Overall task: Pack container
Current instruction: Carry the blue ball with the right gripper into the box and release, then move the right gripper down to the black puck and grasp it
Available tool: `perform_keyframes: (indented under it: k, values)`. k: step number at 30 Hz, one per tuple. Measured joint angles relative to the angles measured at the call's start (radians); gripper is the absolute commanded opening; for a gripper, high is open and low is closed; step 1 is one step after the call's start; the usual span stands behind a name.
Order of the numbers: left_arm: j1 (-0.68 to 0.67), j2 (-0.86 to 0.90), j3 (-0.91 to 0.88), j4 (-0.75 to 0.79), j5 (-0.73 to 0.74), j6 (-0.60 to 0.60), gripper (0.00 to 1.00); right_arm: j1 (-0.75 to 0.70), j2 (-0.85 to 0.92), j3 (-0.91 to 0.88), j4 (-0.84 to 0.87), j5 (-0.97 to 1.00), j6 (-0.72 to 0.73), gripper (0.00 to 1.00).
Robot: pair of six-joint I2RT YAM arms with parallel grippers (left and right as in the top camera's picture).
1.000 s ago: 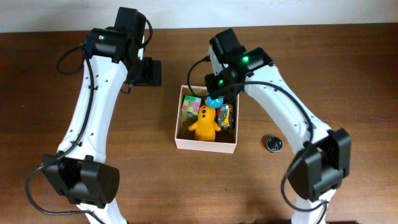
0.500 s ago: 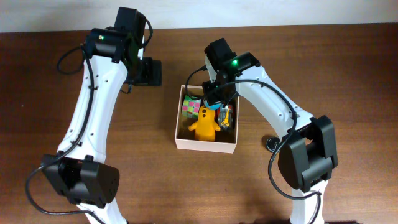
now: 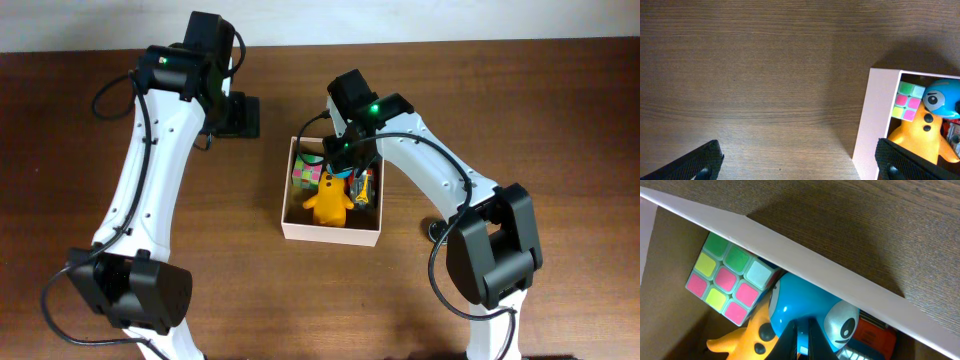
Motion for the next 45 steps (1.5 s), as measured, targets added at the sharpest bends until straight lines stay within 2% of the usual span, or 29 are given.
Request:
perform_keyframes:
  k: [8, 12, 13, 16, 19, 23, 27, 32, 37, 41, 45]
  values:
    - [0.000, 0.000, 0.000, 0.000, 0.000, 0.000, 0.99, 0.001, 0.020, -0.003, 0.014, -0.013, 0.000, 0.07]
    - [0.000, 0.000, 0.000, 0.000, 0.000, 0.000, 0.99, 0.003, 0.022, 0.008, -0.002, -0.023, -0.002, 0.23]
    - [0.000, 0.000, 0.000, 0.000, 0.000, 0.000, 0.99, 0.006, 0.024, 0.019, -0.018, -0.025, -0.005, 0.31]
    - [0.000, 0.000, 0.000, 0.000, 0.000, 0.000, 0.99, 0.010, 0.029, 0.069, -0.085, -0.023, -0.022, 0.40]
    - [0.000, 0.000, 0.000, 0.000, 0.000, 0.000, 0.99, 0.010, 0.029, 0.136, -0.187, -0.003, -0.038, 0.45]
    - [0.000, 0.000, 0.000, 0.000, 0.000, 0.000, 0.99, 0.006, 0.029, 0.277, -0.334, 0.013, -0.043, 0.57]
    - [0.000, 0.000, 0.000, 0.000, 0.000, 0.000, 0.99, -0.005, 0.001, 0.431, -0.447, 0.018, -0.045, 0.63]
    - [0.000, 0.000, 0.000, 0.000, 0.000, 0.000, 0.99, -0.073, -0.089, 0.504, -0.596, 0.084, 0.015, 0.70]
    - [0.000, 0.000, 0.000, 0.000, 0.000, 0.000, 0.99, -0.230, -0.116, 0.470, -0.665, 0.141, 0.082, 0.73]
    - [0.000, 0.000, 0.000, 0.000, 0.000, 0.000, 0.99, -0.342, -0.115, 0.338, -0.645, 0.135, 0.105, 0.73]
    - [0.000, 0.000, 0.000, 0.000, 0.000, 0.000, 0.99, -0.391, -0.115, 0.184, -0.606, 0.084, 0.103, 0.73]
